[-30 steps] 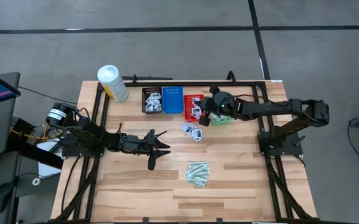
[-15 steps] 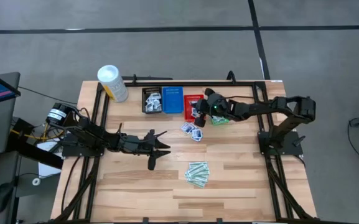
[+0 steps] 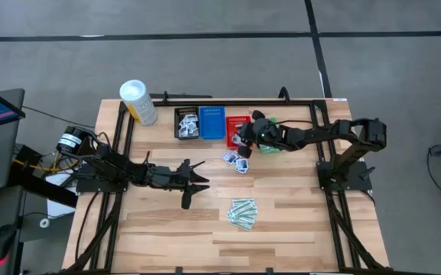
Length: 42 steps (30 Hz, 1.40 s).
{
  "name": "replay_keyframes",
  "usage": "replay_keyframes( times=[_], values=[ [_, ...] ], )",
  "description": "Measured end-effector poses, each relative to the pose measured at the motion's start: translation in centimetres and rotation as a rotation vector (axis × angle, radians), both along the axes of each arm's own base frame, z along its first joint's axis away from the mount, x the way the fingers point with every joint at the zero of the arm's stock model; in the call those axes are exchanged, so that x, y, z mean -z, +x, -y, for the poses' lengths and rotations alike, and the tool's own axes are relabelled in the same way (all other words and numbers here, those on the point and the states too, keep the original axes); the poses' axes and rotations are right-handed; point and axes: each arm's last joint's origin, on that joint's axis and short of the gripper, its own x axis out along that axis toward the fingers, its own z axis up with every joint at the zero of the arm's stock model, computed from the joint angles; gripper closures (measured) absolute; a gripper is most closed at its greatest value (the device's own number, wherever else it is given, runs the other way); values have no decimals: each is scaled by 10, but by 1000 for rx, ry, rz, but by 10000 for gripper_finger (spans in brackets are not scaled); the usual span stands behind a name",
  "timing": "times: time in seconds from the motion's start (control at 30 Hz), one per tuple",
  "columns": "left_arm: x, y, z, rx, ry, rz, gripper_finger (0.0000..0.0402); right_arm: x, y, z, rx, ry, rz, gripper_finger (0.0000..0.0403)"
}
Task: Pick & Place First Aid Supplies
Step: Put the blue pad into the red bin
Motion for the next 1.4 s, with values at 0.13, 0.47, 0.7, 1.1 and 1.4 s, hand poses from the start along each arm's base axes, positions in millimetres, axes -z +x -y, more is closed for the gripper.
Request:
replay_keyframes(
  times=[0.13,0.47,0.7,1.1,1.4],
  values=[
    [0,0,0,0,0,0,289,1,1,-6,16,-25,-25,293],
    [0,0,0,0,-1,0,289,7,7,-59,-206,-102,-149,239],
    [0,0,0,0,-1,0,289,19,2,-102,-365,-96,-277,231],
    [0,0,0,0,-1,0,289,39,-16,-110,-390,75,-381,250],
    [0,0,0,0,-1,0,289,45,-20,-109,-377,85,-355,269]
  ],
)
